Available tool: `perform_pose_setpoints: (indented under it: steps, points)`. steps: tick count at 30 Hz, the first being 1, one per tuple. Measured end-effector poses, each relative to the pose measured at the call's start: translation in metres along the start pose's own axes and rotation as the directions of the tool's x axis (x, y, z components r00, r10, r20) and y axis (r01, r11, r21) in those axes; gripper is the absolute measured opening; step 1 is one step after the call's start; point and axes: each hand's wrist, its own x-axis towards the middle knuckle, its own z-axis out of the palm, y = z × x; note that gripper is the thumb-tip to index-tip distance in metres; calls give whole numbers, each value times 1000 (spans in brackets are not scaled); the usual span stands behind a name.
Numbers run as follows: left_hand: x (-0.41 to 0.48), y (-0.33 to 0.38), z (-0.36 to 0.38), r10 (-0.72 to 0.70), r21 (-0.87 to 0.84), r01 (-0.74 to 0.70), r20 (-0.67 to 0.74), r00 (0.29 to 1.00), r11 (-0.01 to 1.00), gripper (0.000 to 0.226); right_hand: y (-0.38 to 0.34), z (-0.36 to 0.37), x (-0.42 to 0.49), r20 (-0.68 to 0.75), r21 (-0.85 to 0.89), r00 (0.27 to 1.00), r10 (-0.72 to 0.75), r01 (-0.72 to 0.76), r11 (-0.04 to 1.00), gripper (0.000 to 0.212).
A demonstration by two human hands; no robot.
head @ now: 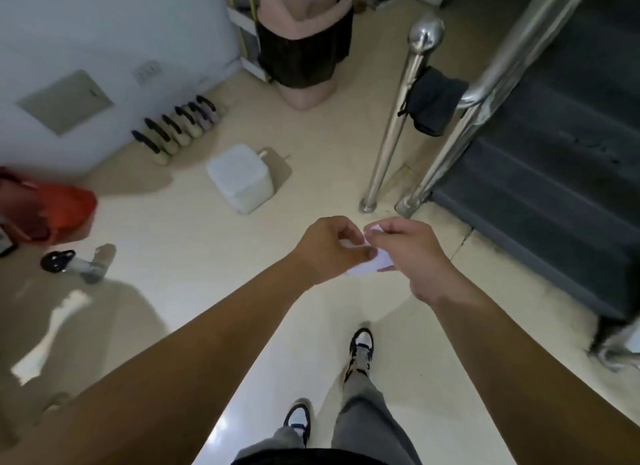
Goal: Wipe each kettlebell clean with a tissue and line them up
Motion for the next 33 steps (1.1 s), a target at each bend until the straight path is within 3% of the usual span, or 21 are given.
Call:
perform_pose_setpoints:
  steps: [7, 14, 18, 22, 28, 32, 33]
  points:
    - [90, 16, -81, -95, -62, 84, -205, 974, 994, 29, -90, 47, 128, 208, -33, 977, -49, 57, 998, 10]
    - [139, 3, -178, 62, 184, 50, -556, 829, 982, 46, -176, 153, 219, 404, 17, 914, -28, 23, 1000, 9]
    - [184, -6, -248, -28, 40, 68, -629, 777, 997, 40, -228, 221, 270, 466, 1, 884, 19, -22, 1000, 9]
    - [251, -10, -321, -62, -114, -17, -649, 758, 993, 25, -286, 275, 332, 519, 24, 854, 29, -48, 999, 20]
    - [371, 7, -411, -133, -251, -22, -581, 803, 968, 8, -365, 320, 436, 444, -69, 896, 11, 22, 997, 5]
    - [457, 18, -463, -262, -461, 2, -502, 824, 888, 34, -415, 346, 516, 469, -117, 883, -1, 64, 991, 15]
    - [479, 19, -477, -262, -465, 1, -496, 828, 885, 32, -428, 355, 538, 482, -125, 876, -10, 80, 989, 16]
